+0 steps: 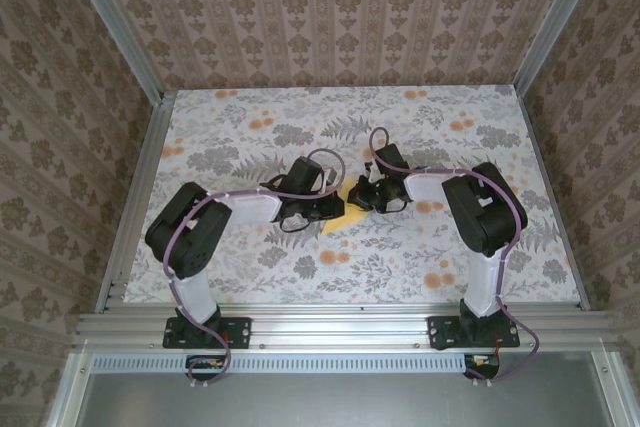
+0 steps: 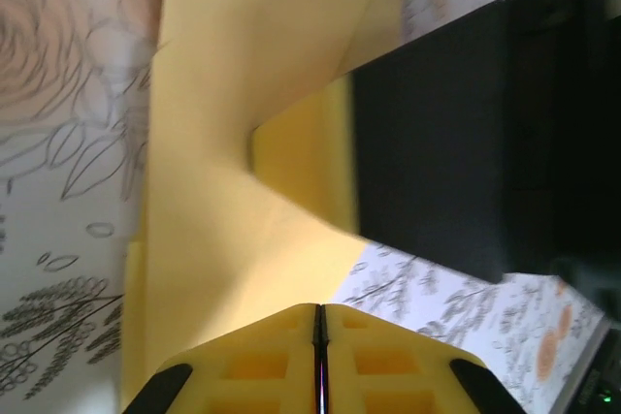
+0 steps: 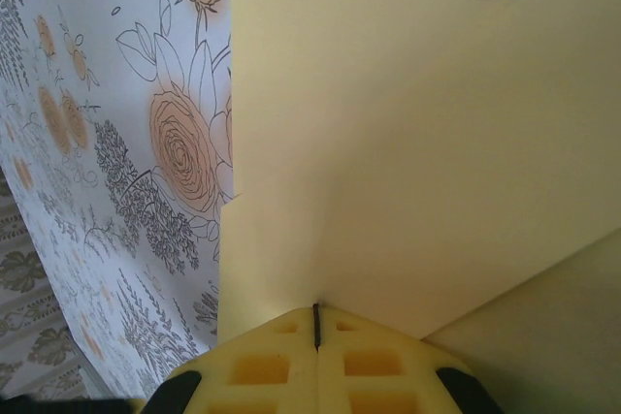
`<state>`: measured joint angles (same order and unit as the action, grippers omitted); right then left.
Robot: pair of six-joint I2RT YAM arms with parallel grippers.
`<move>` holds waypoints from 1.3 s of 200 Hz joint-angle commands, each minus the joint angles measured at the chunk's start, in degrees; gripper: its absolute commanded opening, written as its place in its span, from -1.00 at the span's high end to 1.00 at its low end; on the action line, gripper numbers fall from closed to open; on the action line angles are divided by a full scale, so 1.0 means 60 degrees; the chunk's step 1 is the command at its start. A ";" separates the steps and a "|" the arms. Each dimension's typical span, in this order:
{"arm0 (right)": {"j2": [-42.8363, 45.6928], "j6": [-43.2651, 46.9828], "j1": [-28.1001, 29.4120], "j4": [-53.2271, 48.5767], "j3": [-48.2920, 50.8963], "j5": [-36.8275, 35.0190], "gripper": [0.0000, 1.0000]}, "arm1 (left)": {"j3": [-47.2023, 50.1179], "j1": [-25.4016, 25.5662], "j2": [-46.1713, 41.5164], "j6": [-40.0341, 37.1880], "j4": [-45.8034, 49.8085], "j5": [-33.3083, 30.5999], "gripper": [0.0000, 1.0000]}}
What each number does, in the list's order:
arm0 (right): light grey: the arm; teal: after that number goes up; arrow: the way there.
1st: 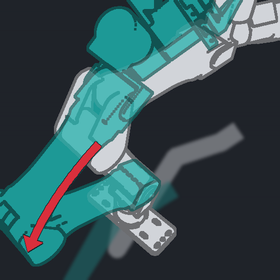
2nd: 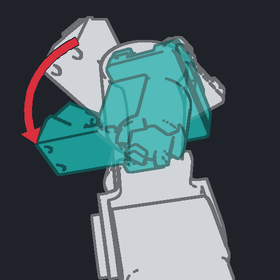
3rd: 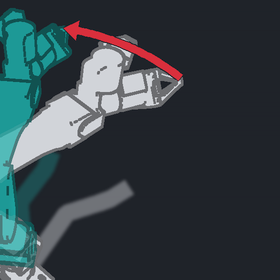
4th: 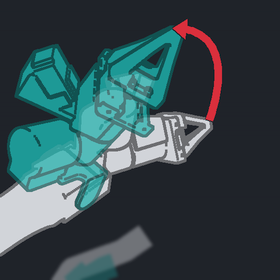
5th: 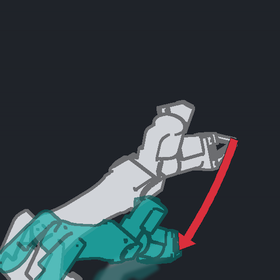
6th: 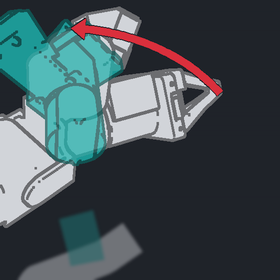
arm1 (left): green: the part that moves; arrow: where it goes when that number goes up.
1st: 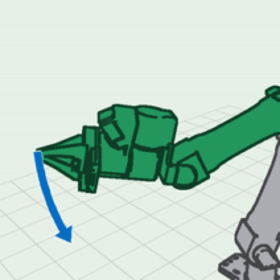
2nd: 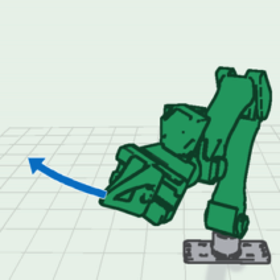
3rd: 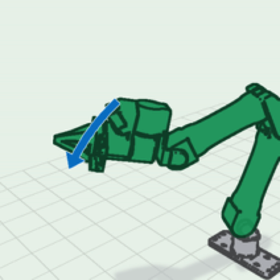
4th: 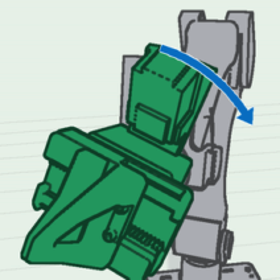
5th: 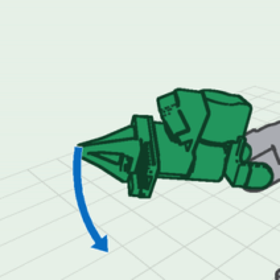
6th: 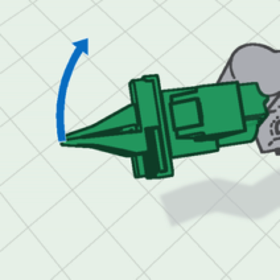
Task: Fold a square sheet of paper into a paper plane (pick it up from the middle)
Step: Fourth fold the wing at the center of the table.
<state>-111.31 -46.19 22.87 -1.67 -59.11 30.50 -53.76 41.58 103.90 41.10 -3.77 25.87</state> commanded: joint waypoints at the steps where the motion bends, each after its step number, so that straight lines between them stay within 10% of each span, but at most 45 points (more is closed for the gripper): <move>1: -0.0602 0.0203 -0.0024 -0.1131 0.0094 -0.0683 0.98 | -0.0170 -0.0020 0.0286 -0.0301 0.0760 0.0025 0.79; 260: -0.1274 0.0507 -0.0019 -0.2942 -0.0645 -0.1778 1.00 | 0.4004 -0.0548 -0.0883 0.0468 -0.0438 0.0641 0.99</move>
<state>-113.80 -43.70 23.44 -10.35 -64.93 30.57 -34.85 38.15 98.06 43.35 -20.43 30.55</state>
